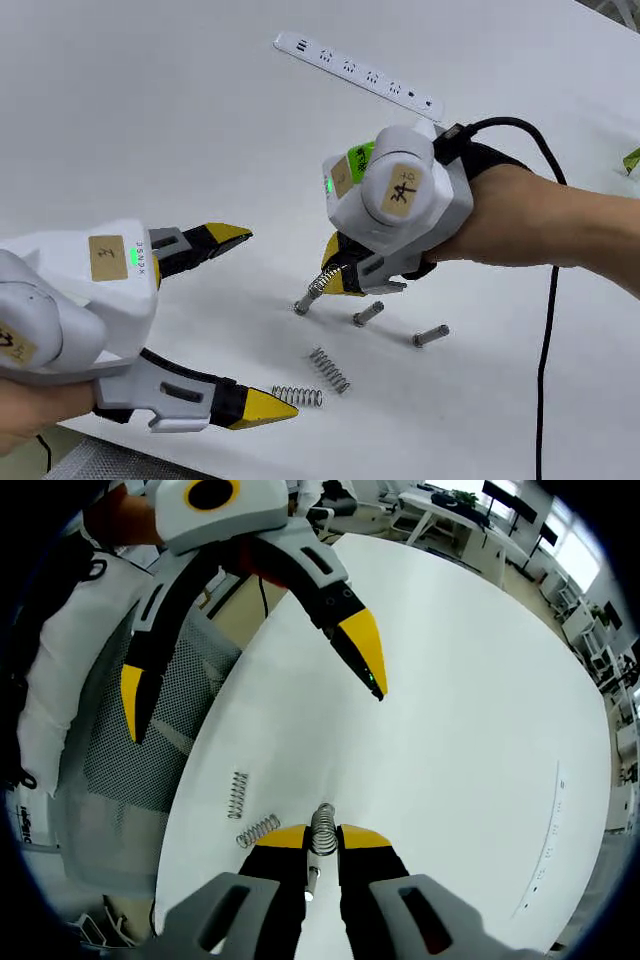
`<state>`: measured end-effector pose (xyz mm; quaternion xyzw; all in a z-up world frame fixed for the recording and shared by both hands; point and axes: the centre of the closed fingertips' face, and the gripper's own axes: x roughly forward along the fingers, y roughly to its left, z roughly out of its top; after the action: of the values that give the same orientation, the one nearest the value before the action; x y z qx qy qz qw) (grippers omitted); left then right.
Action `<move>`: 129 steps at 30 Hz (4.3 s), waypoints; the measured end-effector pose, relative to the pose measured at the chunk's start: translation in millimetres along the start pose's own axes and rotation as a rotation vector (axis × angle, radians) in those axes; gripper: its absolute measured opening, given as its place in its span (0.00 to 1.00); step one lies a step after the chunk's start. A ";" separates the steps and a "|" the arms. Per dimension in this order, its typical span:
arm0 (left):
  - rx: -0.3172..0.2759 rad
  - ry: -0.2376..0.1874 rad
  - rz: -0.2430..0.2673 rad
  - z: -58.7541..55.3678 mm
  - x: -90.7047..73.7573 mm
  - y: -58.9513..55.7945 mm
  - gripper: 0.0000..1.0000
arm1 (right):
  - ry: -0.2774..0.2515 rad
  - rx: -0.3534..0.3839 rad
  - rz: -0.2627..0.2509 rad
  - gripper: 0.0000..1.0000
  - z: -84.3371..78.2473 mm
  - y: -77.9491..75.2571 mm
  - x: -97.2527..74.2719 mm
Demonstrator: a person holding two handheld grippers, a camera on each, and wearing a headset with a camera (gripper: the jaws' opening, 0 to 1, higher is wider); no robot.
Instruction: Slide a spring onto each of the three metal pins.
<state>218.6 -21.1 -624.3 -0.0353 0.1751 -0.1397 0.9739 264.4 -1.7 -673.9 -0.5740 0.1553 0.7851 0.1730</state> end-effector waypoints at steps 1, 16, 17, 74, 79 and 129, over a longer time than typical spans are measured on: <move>-0.001 0.000 0.000 0.1 -0.1 0.1 0.98 | 0.002 -0.003 -0.001 0.12 0.3 -0.4 -0.3; -0.008 0.001 0.000 -1.0 -0.9 0.1 0.97 | 0.020 -0.025 -0.002 0.12 -2.9 1.0 10.8; -0.009 0.002 0.000 -1.1 -0.8 -0.1 0.97 | 0.025 -0.030 -0.003 0.12 -3.2 1.3 11.8; -0.027 0.002 -0.009 -3.6 1.4 -1.2 0.94 | 0.021 -0.024 -0.052 0.12 -10.0 -4.9 55.5; -0.028 0.002 -0.009 -3.1 1.7 -1.8 0.94 | 0.026 -0.029 -0.050 0.14 -12.1 -4.9 57.4; 0.075 0.171 -0.092 -27.0 1.1 -15.7 0.90 | -0.492 0.457 -0.296 0.78 -58.8 45.1 -58.5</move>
<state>206.0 -37.0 -648.1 0.0053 0.2506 -0.1934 0.9485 310.4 -73.4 -633.2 -0.3307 0.1956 0.8112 0.4408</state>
